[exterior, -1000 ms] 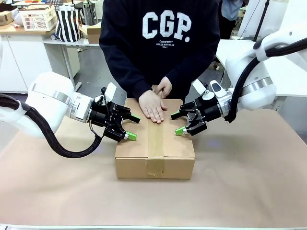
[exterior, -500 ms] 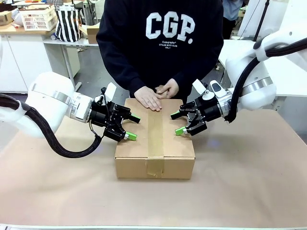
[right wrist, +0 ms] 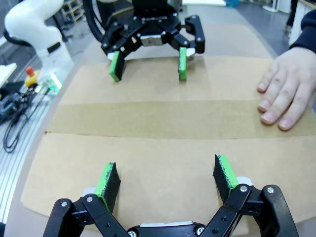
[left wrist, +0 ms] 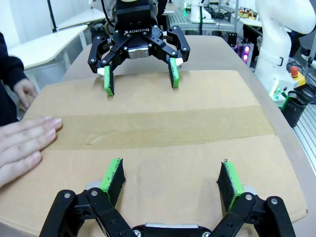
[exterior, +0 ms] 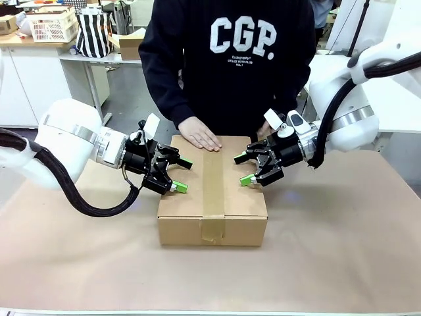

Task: Pack the gift set into the box.
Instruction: Press and hold the closed box until the human finishes sealing it.

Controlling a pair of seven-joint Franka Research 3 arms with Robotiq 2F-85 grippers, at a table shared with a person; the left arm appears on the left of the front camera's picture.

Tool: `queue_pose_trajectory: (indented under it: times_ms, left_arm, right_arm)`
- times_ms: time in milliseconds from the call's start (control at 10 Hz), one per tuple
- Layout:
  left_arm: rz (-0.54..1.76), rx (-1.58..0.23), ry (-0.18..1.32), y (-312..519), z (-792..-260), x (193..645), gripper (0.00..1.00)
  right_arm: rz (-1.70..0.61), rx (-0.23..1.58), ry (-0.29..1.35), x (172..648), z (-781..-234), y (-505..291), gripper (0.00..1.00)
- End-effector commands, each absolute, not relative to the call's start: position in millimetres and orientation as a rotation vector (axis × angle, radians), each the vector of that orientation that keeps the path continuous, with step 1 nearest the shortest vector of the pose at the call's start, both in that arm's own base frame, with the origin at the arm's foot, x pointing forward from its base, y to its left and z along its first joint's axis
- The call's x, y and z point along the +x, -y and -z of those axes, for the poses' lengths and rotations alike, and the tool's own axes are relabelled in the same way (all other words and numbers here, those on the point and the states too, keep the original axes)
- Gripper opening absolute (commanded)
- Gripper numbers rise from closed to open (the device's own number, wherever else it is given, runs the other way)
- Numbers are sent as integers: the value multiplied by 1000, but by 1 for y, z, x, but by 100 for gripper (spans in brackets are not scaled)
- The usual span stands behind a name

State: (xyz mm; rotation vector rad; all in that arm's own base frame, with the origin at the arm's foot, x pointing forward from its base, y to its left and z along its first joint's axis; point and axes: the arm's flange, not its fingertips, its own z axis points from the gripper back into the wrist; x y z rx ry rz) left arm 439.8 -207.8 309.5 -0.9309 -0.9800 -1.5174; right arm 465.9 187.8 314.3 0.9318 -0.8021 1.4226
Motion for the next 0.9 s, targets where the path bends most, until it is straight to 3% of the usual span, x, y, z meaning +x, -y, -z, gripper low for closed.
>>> queue_pose_trajectory:
  times_ms: [0, 800]
  left_arm:
    - [1532, -926, 993, 208, -308, 438, 100]
    - [1532, -926, 993, 208, -308, 438, 100]
  right_arm:
    - [-1430, 921, 803, 466, -312, -188, 100]
    - [-1430, 921, 803, 466, -312, -188, 100]
